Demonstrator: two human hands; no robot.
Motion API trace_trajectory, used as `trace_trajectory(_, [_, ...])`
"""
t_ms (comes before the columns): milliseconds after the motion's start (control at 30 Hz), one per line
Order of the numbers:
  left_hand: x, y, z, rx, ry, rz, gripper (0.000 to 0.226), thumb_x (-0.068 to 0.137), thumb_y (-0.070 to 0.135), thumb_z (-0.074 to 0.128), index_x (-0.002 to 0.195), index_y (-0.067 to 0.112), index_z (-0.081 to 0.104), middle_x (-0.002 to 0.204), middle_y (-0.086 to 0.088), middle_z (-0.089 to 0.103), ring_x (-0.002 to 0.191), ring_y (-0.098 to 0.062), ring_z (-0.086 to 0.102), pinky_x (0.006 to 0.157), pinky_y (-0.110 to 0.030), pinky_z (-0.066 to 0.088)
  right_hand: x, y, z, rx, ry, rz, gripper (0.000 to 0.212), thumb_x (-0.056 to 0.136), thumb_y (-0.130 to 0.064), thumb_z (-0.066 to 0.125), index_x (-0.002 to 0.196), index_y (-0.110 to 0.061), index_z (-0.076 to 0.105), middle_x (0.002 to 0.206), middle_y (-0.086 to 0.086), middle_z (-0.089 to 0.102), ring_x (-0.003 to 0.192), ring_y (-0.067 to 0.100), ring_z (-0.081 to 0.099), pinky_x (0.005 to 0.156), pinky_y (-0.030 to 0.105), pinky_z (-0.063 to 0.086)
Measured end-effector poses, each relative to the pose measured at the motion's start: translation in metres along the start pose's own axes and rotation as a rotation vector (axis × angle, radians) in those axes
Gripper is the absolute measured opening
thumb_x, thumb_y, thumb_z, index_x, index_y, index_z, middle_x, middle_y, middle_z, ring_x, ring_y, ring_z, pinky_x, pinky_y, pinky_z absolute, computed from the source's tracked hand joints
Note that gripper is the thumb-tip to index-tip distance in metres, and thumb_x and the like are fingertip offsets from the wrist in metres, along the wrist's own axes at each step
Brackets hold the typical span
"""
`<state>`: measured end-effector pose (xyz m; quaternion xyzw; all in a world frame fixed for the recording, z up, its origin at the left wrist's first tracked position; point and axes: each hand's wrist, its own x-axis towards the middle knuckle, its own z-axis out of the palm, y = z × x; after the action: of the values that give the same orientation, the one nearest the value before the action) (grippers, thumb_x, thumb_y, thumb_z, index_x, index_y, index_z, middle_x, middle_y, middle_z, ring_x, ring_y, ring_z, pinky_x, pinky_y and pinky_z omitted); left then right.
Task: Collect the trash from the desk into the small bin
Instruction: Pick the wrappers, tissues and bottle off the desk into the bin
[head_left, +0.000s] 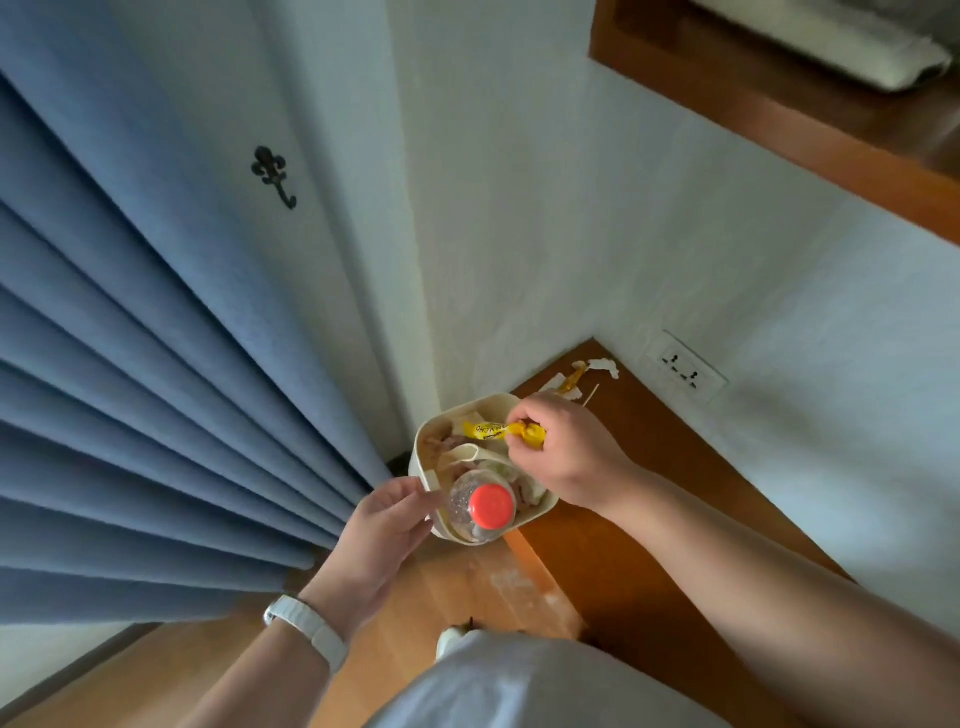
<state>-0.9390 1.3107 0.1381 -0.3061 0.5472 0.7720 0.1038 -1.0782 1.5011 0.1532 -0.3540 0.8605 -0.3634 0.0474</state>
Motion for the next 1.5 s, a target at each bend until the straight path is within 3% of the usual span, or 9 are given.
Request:
trace_trajectory(233, [0.007, -0.009, -0.023, -0.011, -0.03, -0.003, 0.042, 0.086, 0.024, 0.068, 0.117, -0.004, 0.064, 0.113, -0.022, 0.074, 0.112, -0.034, 0.068, 0.099, -0.036, 0.052, 0.012, -0.009, 0.01, -0.082, -0.059, 0.028, 0.022, 0.091, -0.032, 0.065, 0.105, -0.016, 0.064, 0.092, -0.011, 0.056, 0.077, -0.002, 0.051, 0.066, 0.011, 0.039])
trace_trajectory(500, [0.009, -0.018, -0.035, -0.069, 0.017, -0.046, 0.049, 0.084, 0.021, 0.07, 0.116, -0.014, 0.057, 0.116, -0.034, 0.068, 0.101, -0.032, 0.066, 0.108, -0.046, 0.048, 0.0, 0.043, 0.014, -0.18, -0.04, 0.236, 0.023, 0.095, -0.03, 0.058, 0.111, -0.016, 0.064, 0.097, -0.007, 0.062, 0.083, 0.006, 0.06, 0.072, 0.026, 0.054])
trace_trajectory(633, [0.015, -0.017, -0.035, -0.082, 0.047, -0.067, 0.03, 0.081, 0.021, 0.071, 0.103, 0.002, 0.063, 0.103, -0.029, 0.07, 0.097, -0.029, 0.065, 0.103, -0.042, 0.049, -0.014, 0.088, 0.018, -0.285, -0.155, 0.403, 0.021, 0.094, -0.026, 0.058, 0.111, -0.017, 0.064, 0.103, -0.004, 0.063, 0.089, 0.013, 0.063, 0.074, 0.03, 0.055])
trace_trajectory(767, [0.024, -0.015, -0.035, -0.065, 0.079, -0.059, 0.053, 0.075, 0.028, 0.072, 0.112, -0.008, 0.061, 0.109, -0.031, 0.071, 0.1, -0.028, 0.066, 0.105, -0.043, 0.048, -0.016, 0.121, 0.02, -0.322, -0.203, 0.489, 0.026, 0.094, -0.023, 0.058, 0.119, -0.014, 0.062, 0.112, 0.001, 0.06, 0.091, 0.014, 0.061, 0.078, 0.029, 0.054])
trace_trajectory(933, [0.033, -0.017, -0.029, -0.046, 0.105, -0.062, 0.041, 0.08, 0.021, 0.069, 0.108, -0.008, 0.063, 0.102, -0.028, 0.071, 0.096, -0.032, 0.063, 0.103, -0.048, 0.047, -0.005, 0.158, 0.026, -0.36, -0.222, 0.401, 0.038, 0.092, -0.019, 0.061, 0.129, -0.012, 0.058, 0.127, 0.006, 0.056, 0.11, 0.021, 0.058, 0.09, 0.034, 0.052])
trace_trajectory(1133, [0.037, -0.016, -0.025, -0.041, 0.112, -0.056, 0.068, 0.069, 0.029, 0.075, 0.12, -0.013, 0.057, 0.118, -0.033, 0.068, 0.104, -0.034, 0.066, 0.105, -0.046, 0.049, 0.018, 0.182, 0.035, -0.558, -0.403, 0.292, 0.048, 0.091, -0.024, 0.058, 0.138, -0.018, 0.051, 0.145, 0.007, 0.045, 0.13, 0.029, 0.042, 0.1, 0.043, 0.044])
trace_trajectory(1200, [0.037, -0.016, -0.024, -0.039, 0.118, -0.058, 0.075, 0.062, 0.033, 0.078, 0.118, -0.013, 0.058, 0.118, -0.034, 0.067, 0.105, -0.035, 0.066, 0.105, -0.046, 0.048, 0.023, 0.19, 0.034, -0.608, -0.455, 0.278, 0.045, 0.092, -0.026, 0.057, 0.136, -0.019, 0.052, 0.141, 0.005, 0.047, 0.126, 0.028, 0.043, 0.097, 0.043, 0.045])
trace_trajectory(1333, [0.04, -0.018, -0.024, -0.049, 0.134, -0.066, 0.051, 0.074, 0.025, 0.07, 0.113, -0.007, 0.063, 0.117, -0.03, 0.07, 0.111, -0.037, 0.066, 0.107, -0.046, 0.046, 0.031, 0.2, 0.032, -0.649, -0.54, 0.238, 0.023, 0.093, -0.024, 0.054, 0.115, -0.017, 0.06, 0.118, 0.005, 0.056, 0.108, 0.025, 0.051, 0.088, 0.042, 0.048])
trace_trajectory(1500, [0.042, -0.021, -0.022, -0.045, 0.16, -0.073, 0.045, 0.075, 0.024, 0.068, 0.111, -0.003, 0.065, 0.114, -0.027, 0.072, 0.105, -0.032, 0.068, 0.106, -0.045, 0.047, 0.041, 0.193, 0.032, -0.612, -0.712, 0.335, 0.007, 0.094, -0.022, 0.052, 0.088, -0.019, 0.054, 0.09, 0.002, 0.057, 0.079, 0.017, 0.055, 0.064, 0.032, 0.047])
